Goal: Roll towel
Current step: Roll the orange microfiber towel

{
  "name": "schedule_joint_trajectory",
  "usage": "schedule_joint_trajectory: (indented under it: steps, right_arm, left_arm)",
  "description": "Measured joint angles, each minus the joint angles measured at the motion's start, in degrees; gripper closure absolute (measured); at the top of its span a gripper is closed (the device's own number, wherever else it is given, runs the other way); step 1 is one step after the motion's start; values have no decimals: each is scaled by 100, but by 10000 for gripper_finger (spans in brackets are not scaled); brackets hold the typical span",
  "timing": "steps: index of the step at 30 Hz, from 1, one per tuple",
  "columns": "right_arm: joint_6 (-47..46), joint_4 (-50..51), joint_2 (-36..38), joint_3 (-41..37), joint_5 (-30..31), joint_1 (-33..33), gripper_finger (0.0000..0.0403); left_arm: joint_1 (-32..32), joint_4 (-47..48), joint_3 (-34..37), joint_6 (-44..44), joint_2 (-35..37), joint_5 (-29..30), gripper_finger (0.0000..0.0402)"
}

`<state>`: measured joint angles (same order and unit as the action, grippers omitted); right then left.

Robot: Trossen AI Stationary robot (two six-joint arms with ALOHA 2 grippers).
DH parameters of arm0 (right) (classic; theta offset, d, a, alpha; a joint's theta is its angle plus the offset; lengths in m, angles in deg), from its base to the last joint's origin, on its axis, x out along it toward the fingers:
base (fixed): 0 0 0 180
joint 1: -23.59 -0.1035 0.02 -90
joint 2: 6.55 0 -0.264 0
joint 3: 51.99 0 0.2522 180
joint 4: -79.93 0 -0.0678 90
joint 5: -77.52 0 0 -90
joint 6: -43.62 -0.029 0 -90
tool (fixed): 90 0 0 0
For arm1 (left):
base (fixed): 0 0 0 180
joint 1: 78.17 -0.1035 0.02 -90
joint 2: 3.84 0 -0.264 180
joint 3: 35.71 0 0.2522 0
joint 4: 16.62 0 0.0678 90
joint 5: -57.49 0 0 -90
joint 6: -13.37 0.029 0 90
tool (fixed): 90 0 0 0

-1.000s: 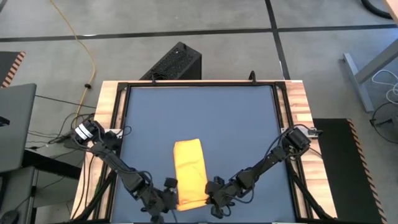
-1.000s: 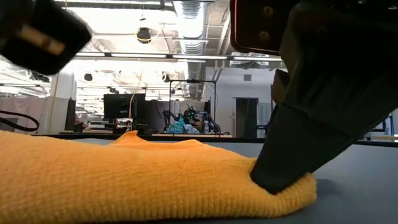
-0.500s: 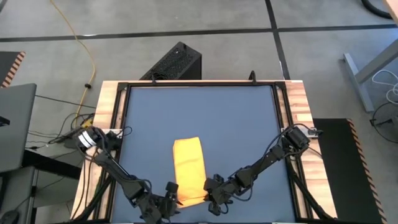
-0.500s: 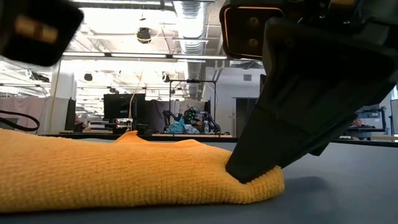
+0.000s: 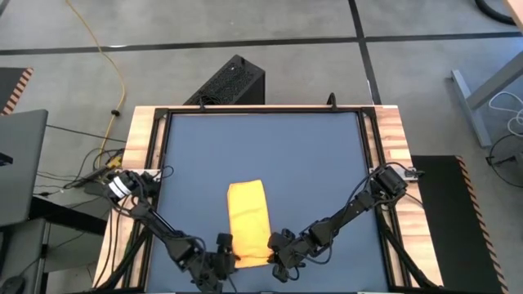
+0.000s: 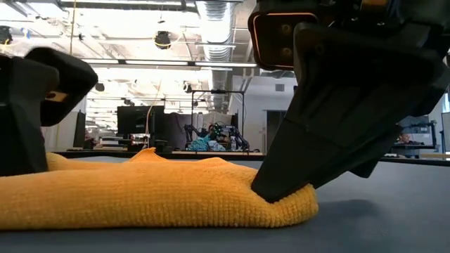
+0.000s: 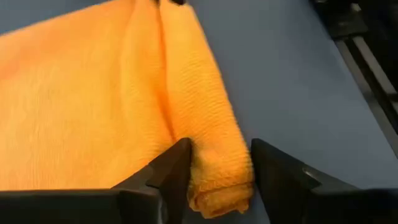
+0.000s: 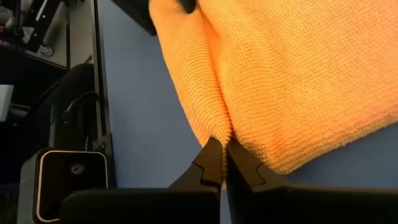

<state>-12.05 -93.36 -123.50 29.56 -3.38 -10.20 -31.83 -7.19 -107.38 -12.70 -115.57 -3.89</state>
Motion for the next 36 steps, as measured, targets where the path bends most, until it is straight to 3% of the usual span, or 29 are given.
schedule_joint_trajectory:
  steps: [12, 21, 28, 32, 36]
  right_arm:
    - [22, 21, 0, 4, 1, -29, 358]
    - [277, 139, 213, 4, -299, -16, 282]
    - [562, 678, 754, 7, -133, -64, 260]
    - [1325, 659, 918, 7, 83, -175, 261]
    - [2901, 250, 783, 9, 376, -435, 261]
  left_arm:
    - [-151, 182, -7, -561, 15, -253, 392]
    - [-155, 209, -4, -621, 20, -393, 398]
    - [-155, 231, -2, -619, 22, -418, 399]
    - [-157, 233, 3, -619, 76, -477, 399]
    - [-180, 249, 7, -622, 178, -714, 399]
